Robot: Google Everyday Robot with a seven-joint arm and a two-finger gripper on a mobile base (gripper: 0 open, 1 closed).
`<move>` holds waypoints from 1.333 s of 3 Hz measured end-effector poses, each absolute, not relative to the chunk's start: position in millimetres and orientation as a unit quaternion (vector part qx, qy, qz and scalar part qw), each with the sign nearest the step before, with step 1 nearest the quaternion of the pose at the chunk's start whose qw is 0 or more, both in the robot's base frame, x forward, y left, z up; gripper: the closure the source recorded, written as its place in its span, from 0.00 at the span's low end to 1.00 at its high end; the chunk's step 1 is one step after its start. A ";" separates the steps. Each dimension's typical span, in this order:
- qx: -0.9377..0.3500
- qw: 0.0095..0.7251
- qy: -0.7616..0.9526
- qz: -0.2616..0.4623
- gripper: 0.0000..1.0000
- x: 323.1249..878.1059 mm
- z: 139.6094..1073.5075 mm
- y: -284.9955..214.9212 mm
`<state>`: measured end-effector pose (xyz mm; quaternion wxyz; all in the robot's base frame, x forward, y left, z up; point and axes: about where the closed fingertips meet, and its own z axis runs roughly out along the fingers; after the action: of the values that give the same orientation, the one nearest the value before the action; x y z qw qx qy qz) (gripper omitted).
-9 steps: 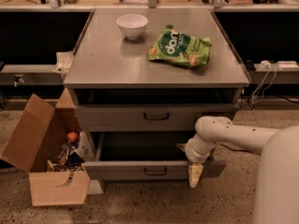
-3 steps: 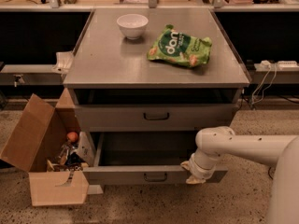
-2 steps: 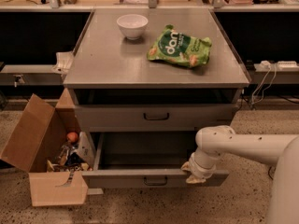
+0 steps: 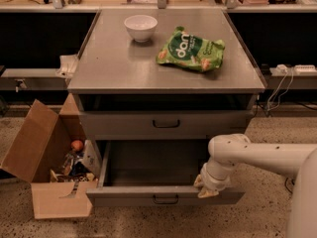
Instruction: Open middle drawer
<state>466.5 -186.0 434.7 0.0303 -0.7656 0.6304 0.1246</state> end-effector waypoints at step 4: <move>-0.752 0.022 0.641 0.152 0.35 439.2 431.1 -187.2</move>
Offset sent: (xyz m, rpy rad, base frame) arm -0.1364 -0.0191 -0.0268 0.0662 0.2514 -0.1038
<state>439.2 -187.2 431.1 0.0217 -0.7519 0.6411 0.1525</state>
